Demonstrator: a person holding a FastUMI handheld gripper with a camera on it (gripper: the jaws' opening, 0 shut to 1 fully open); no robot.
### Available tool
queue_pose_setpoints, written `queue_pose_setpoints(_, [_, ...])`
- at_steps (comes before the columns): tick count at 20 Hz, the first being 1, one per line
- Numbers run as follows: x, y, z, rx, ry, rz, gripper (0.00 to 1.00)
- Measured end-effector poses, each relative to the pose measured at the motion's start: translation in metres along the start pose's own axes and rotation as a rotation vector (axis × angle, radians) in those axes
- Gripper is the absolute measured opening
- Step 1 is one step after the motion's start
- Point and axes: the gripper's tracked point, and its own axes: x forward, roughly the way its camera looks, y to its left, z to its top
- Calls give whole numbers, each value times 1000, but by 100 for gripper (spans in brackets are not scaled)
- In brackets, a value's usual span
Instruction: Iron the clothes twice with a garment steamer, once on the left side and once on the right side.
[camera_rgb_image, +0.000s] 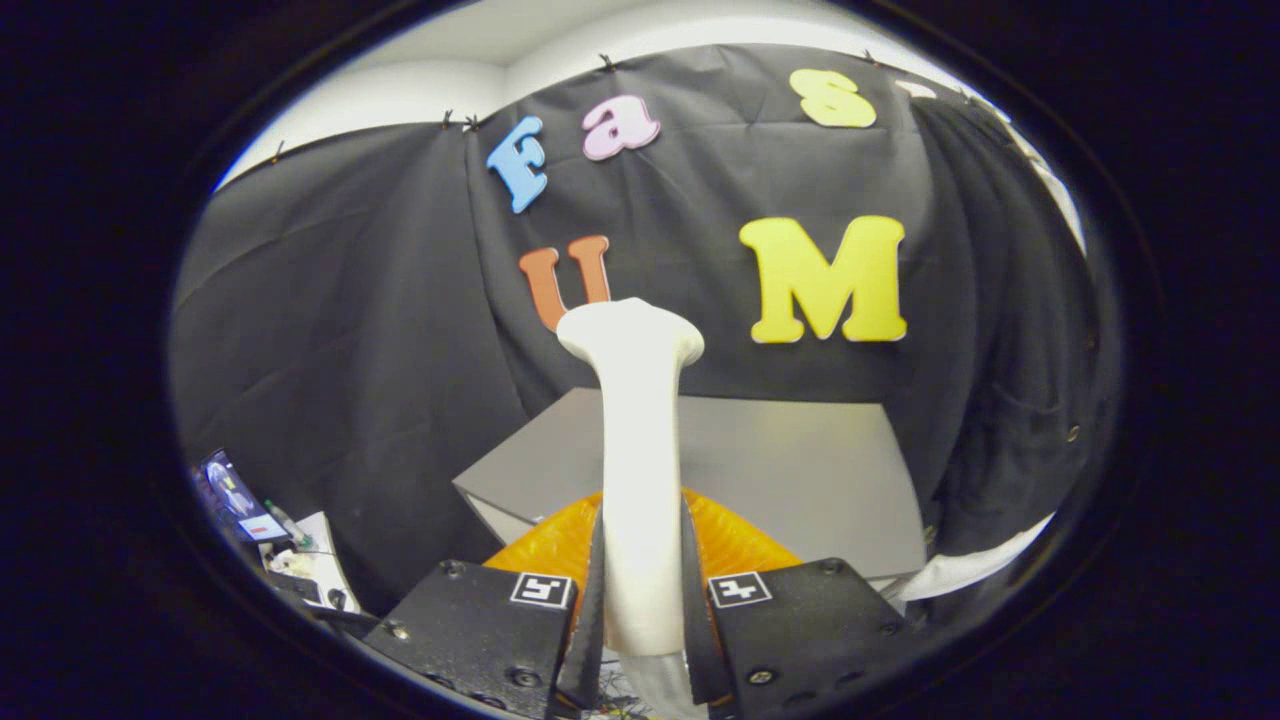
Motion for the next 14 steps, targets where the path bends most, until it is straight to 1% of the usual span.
queue_pose_setpoints(2, [-33, -17, 10, 20, -41, -29, 36])
queue_pose_setpoints(5, [-89, -57, 28, 29, -115, -118, 36])
queue_pose_setpoints(10, [-168, -125, 58, 70, -242, -257, 36])
queue_pose_setpoints(14, [-209, -176, 83, 107, -319, -345, 36])
